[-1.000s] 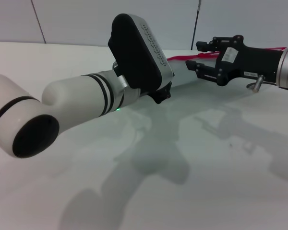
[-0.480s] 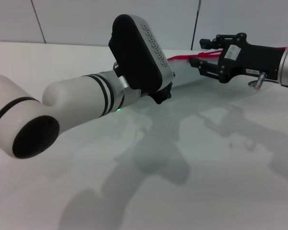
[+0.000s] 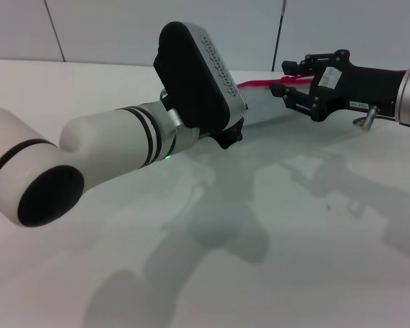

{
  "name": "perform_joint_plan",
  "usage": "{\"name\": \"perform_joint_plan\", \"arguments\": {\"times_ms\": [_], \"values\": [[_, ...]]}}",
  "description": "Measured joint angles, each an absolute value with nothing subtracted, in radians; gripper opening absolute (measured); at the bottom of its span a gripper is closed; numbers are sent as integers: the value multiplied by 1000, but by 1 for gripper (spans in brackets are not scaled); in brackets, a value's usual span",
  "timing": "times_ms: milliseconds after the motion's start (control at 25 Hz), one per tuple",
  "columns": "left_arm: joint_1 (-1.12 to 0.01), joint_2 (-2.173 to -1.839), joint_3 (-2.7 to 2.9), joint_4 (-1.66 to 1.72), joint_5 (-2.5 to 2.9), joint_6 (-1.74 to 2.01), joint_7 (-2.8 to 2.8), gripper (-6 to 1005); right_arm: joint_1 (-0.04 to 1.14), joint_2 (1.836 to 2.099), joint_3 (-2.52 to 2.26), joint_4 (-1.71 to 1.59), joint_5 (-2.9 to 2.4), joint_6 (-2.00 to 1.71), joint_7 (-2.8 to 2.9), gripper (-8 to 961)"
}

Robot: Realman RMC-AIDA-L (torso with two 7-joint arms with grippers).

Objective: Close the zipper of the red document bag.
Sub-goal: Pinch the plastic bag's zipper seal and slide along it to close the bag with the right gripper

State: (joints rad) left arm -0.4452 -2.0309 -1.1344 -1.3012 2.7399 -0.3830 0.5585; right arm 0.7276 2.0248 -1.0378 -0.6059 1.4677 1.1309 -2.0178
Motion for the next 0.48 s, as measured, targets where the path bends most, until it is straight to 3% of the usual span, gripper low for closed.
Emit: {"name": "perform_joint_plan", "arguments": {"times_ms": [480], "values": [[-446, -2031, -1135, -1299, 2741, -382, 560, 57, 727, 2025, -1042, -609, 1468, 1134, -2017, 360]]}}
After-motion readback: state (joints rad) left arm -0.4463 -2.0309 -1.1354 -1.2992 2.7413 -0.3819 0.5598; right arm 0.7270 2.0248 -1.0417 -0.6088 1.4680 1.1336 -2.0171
